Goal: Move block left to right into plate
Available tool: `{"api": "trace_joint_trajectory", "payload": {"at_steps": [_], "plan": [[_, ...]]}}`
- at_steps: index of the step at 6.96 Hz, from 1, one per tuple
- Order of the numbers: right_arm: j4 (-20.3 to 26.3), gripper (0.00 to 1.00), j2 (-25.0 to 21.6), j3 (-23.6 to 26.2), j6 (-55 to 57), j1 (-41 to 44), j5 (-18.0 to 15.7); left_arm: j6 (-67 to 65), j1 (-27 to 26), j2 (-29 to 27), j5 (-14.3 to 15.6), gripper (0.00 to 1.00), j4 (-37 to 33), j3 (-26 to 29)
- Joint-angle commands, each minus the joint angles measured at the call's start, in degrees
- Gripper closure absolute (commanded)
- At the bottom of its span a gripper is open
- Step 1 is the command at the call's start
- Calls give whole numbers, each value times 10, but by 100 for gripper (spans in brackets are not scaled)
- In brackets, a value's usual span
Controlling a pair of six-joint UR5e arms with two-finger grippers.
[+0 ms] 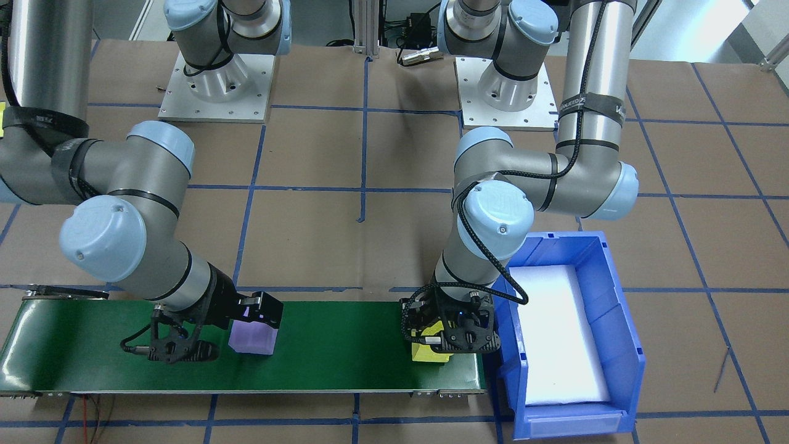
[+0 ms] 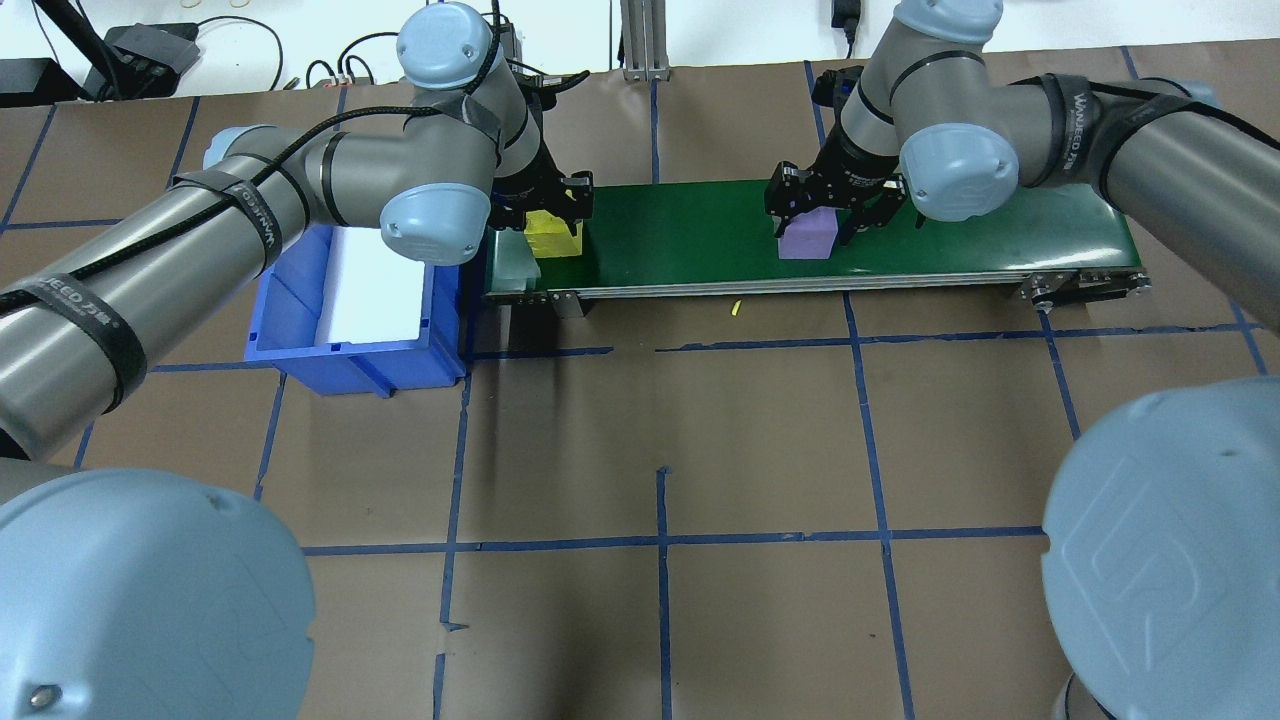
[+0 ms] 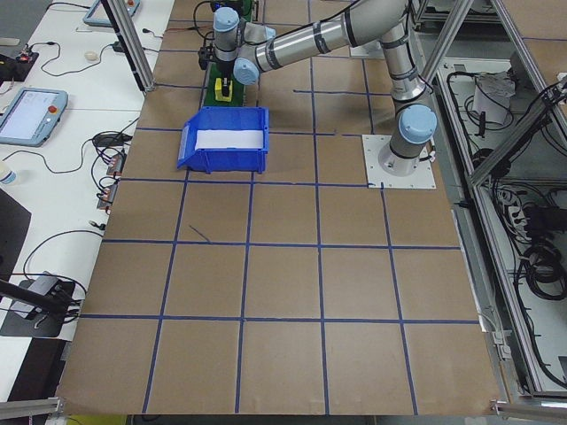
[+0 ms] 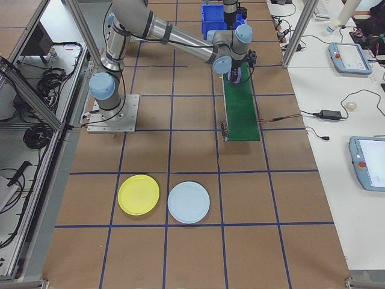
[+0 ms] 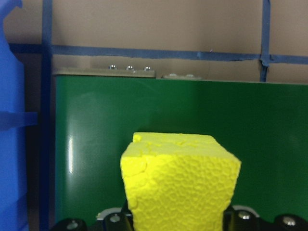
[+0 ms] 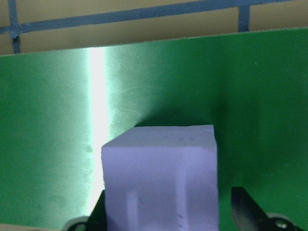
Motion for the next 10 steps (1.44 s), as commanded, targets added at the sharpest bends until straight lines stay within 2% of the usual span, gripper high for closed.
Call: {"api": "trace_joint_trajectory", "payload": {"at_steps": [1,2,3,4,5,7,9,10], "plan": [[6,73,-21,-4,-28,-27,-18,1,0,6,-2,0,9,7],[50,74,-45,-8,-92,-54,-25,-2,1,21,-3,0,9,13],[87,74,-86,0,-188,-102,-55,-2,2,56,0,0,-7,20],[147,74,-125,9,-292,-161,-72,-2,9,79,-2,0,-44,22],[183,74,-156,31,-361,-244,-75,-3,18,95,2,0,-63,20],[172,73,-162,84,-574,-408,-114,1,46,139,7,0,-135,13],[78,73,-146,122,-720,-523,-132,6,79,183,7,0,-221,6],[33,73,-127,130,-754,-559,-135,6,80,197,31,0,-242,5]]}}
